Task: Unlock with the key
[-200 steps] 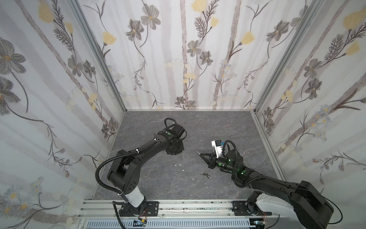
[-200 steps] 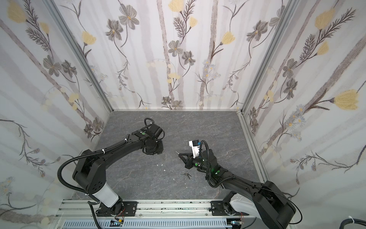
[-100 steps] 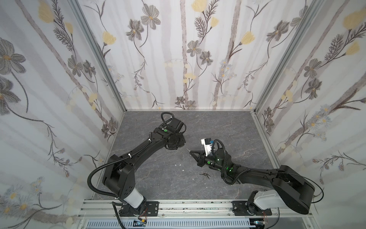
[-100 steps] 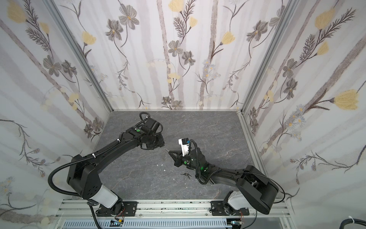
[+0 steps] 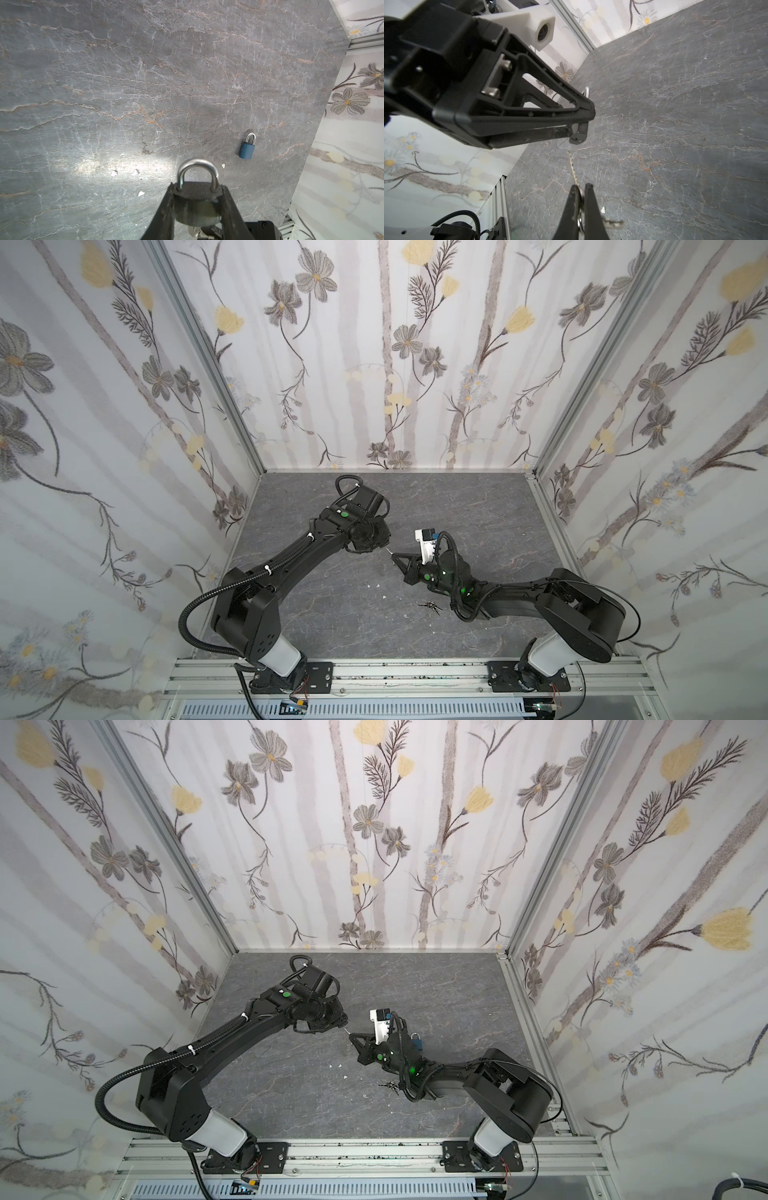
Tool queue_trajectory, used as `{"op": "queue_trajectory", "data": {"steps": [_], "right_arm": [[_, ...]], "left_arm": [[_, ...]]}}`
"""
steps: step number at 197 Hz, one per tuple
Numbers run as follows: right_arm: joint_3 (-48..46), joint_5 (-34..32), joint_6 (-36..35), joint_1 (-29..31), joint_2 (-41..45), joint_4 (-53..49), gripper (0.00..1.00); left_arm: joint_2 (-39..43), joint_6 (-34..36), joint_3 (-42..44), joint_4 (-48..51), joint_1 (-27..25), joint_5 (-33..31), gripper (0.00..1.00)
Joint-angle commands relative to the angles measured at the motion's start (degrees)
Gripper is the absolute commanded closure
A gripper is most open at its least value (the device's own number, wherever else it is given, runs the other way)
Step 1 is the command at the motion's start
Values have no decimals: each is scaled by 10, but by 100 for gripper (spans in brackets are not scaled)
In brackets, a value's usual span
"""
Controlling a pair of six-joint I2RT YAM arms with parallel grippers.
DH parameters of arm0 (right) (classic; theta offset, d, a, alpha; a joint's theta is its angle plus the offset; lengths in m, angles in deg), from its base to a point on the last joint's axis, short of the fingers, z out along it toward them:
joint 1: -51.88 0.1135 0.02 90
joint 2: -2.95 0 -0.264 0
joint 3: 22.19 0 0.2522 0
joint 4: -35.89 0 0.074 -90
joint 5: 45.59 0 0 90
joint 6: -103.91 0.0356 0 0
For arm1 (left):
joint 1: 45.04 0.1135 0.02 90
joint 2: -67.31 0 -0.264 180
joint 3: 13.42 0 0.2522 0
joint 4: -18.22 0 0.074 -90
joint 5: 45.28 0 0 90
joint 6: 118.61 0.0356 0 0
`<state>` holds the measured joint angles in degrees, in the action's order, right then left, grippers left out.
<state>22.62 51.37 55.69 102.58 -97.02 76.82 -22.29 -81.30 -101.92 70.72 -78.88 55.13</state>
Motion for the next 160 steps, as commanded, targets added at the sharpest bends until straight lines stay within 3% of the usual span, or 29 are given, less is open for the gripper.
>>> {"op": "queue_trajectory", "data": {"steps": [1, 160], "right_arm": [[10, -23, 12, -2, -8, 26, 100], [35, -5, 19, -24, -19, 25, 100]], "left_arm": [[7, -10, 3, -20, 1, 6, 79], [7, -36, 23, -51, 1, 38, 80]]}}
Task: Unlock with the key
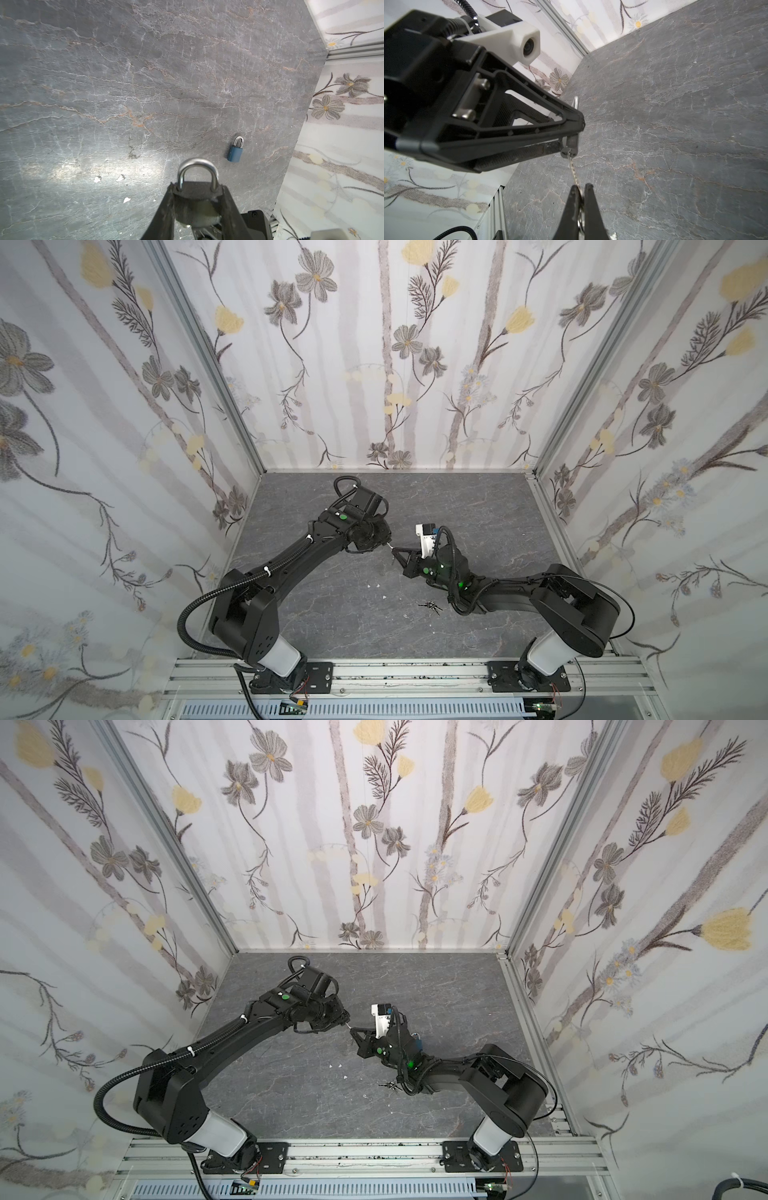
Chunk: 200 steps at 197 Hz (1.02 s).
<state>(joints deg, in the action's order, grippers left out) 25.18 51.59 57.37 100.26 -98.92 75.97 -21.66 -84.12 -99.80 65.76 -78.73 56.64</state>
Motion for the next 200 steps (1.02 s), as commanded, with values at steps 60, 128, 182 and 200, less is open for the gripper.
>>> {"op": "queue_trajectory", "data": {"steps": [60, 128, 182, 200], "right_arm": [[25, -47, 23, -1, 4, -5, 100], [78, -81, 80, 0, -4, -105, 100], [103, -70, 83, -4, 8, -96, 100], [113, -62, 79, -5, 3, -87, 100]], "left_arm": [[5, -28, 5, -6, -3, 14, 83], [7, -61, 14, -17, -15, -10, 94], [1, -63, 14, -21, -24, -5, 98], [-1, -64, 12, -25, -27, 3, 100]]}}
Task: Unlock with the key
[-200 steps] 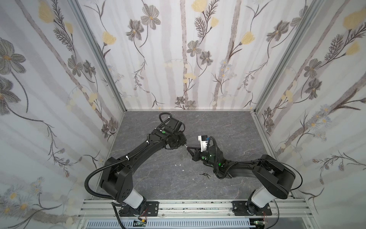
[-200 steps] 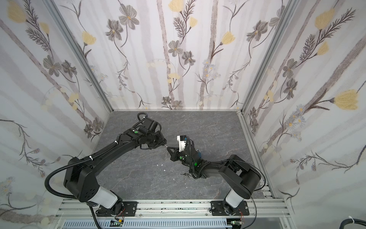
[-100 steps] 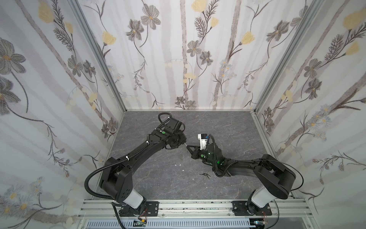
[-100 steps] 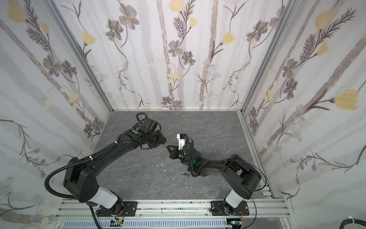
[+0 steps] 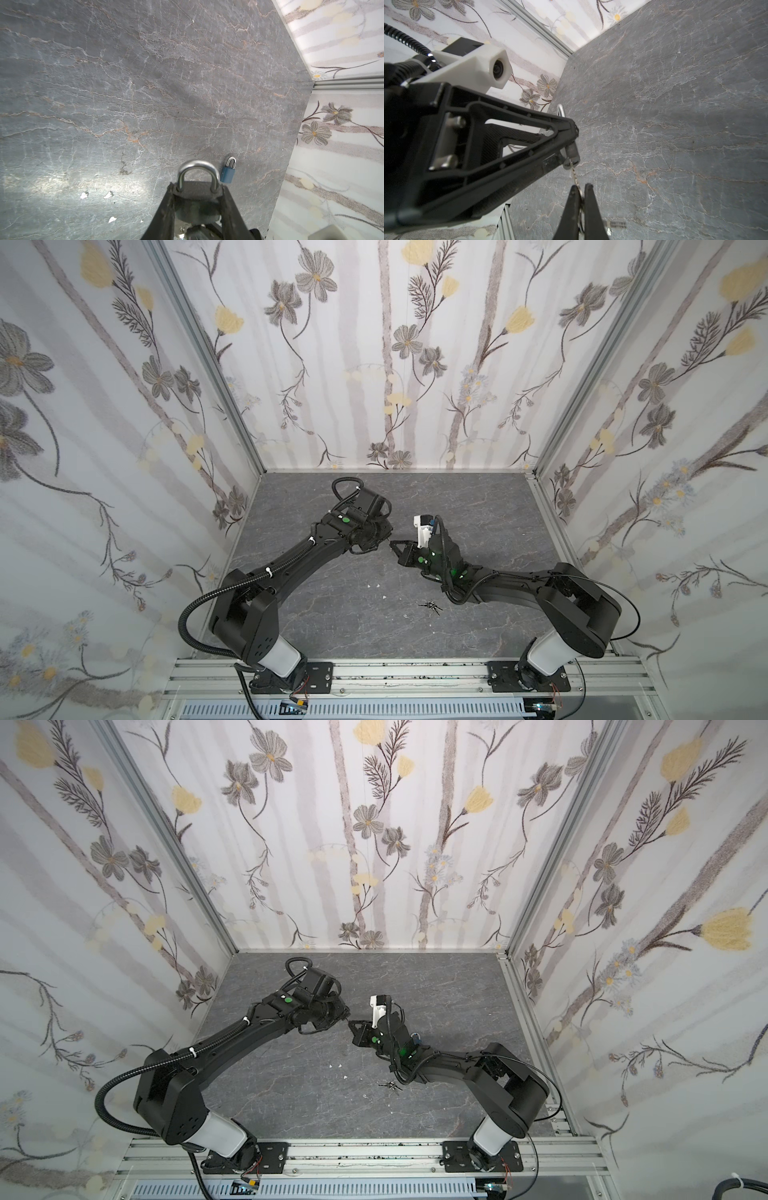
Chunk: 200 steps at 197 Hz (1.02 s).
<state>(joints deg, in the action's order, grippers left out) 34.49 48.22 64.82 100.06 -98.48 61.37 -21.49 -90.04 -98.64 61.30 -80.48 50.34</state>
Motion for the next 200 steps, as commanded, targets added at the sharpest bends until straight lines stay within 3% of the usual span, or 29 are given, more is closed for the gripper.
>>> {"op": "queue_trajectory", "data": {"steps": [1, 40, 155, 200], "right_arm": [[19, -28, 4, -3, -2, 59, 100], [4, 15, 4, -39, 0, 141, 100], [-42, 99, -1, -44, 43, 169, 100], [-65, 98, 2, -45, 54, 173, 100]], "left_arm": [[-2, -4, 0, 20, -10, 66, 100], [5, -4, 11, 10, -20, 86, 100], [37, 27, 69, -25, -18, 138, 100], [35, 38, 72, -29, -17, 153, 100]]}}
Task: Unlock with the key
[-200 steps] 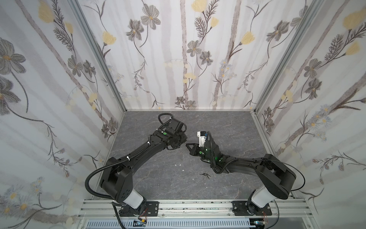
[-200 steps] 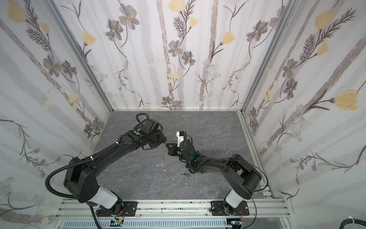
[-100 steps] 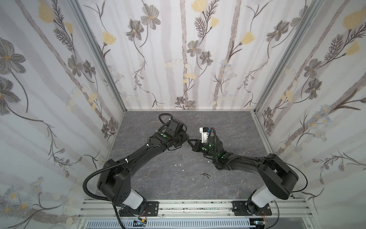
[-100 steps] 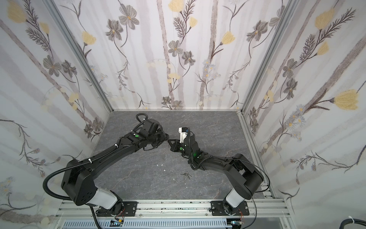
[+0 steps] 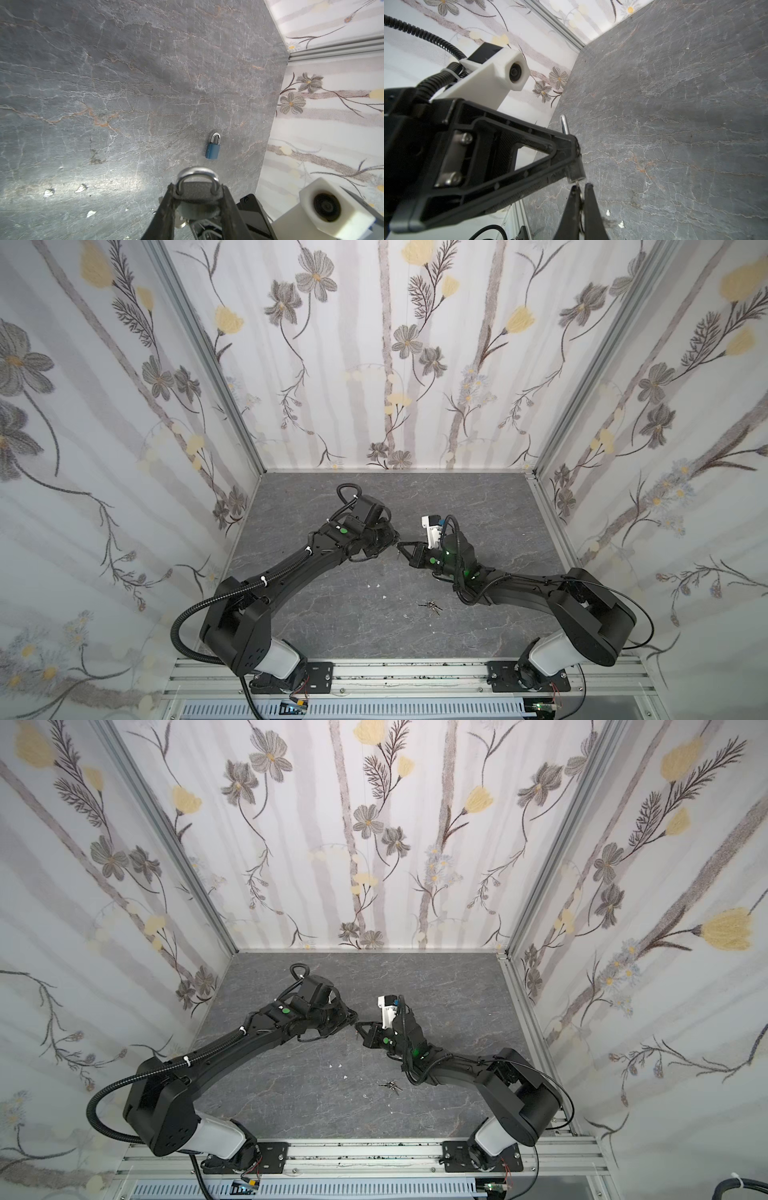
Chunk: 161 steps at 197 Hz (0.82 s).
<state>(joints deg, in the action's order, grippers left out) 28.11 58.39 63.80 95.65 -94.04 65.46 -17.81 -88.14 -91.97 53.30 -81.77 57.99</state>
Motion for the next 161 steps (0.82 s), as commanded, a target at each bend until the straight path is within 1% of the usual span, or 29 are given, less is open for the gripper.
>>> {"op": "queue_trajectory", "data": {"steps": [1, 35, 90, 142, 161], "right_arm": [[-1, -4, 12, -1, 10, 132, 100], [-1, 2, 14, -1, 12, 128, 100], [-10, 23, 30, -6, 14, 145, 100], [-37, 81, 104, -24, -8, 260, 100], [-40, 110, 139, -29, -26, 308, 100]], "left_arm": [[-1, 19, 5, 51, -5, 77, 100], [-3, 22, 7, 47, -4, 77, 100], [8, 24, 27, 11, -4, 85, 100], [42, 27, 64, -69, -2, 98, 100], [56, 32, 75, -102, 0, 113, 100]]}}
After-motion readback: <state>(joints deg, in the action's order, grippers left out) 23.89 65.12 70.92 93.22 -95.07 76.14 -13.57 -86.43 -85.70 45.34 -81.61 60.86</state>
